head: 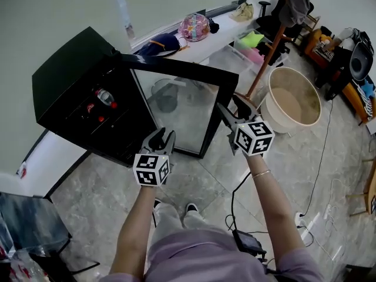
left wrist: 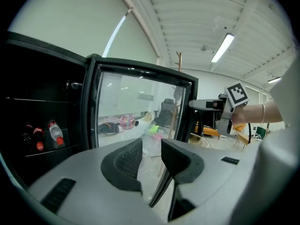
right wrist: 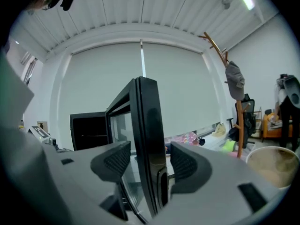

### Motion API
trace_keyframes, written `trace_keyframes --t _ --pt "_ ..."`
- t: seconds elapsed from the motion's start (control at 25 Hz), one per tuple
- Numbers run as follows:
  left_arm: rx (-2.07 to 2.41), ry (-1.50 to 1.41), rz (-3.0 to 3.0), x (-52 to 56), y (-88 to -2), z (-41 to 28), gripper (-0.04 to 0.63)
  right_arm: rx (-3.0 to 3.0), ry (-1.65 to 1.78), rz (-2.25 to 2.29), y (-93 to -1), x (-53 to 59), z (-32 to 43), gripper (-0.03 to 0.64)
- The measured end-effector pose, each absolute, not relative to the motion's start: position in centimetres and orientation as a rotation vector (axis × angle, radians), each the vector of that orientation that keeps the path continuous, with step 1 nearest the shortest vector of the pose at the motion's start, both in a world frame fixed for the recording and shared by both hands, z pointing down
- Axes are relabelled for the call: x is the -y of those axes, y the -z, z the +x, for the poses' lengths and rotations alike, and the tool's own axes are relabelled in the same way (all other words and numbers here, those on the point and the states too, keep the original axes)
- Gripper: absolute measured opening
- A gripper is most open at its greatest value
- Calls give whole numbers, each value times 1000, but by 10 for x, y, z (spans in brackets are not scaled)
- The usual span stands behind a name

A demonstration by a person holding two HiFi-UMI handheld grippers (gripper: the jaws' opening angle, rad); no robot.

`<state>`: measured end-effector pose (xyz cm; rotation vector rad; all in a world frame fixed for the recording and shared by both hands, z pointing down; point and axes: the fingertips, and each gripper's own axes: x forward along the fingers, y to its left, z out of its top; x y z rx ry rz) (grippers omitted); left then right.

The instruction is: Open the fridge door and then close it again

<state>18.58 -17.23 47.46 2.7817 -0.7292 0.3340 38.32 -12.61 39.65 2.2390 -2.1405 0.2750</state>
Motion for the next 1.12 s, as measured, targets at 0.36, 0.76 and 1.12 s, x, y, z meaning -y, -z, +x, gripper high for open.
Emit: trace_keyframes --t 0.36,0.76,1.12 --pt "796 -349 2778 180 -481 159 124 2249 -274 2182 -396 147 383 265" --pt "819 -311 2745 174 -478 147 112 2267 -204 2146 -395 135 365 235" --pt "840 -275 2732 152 -474 138 110 2340 -188 2060 -395 104 321 238"
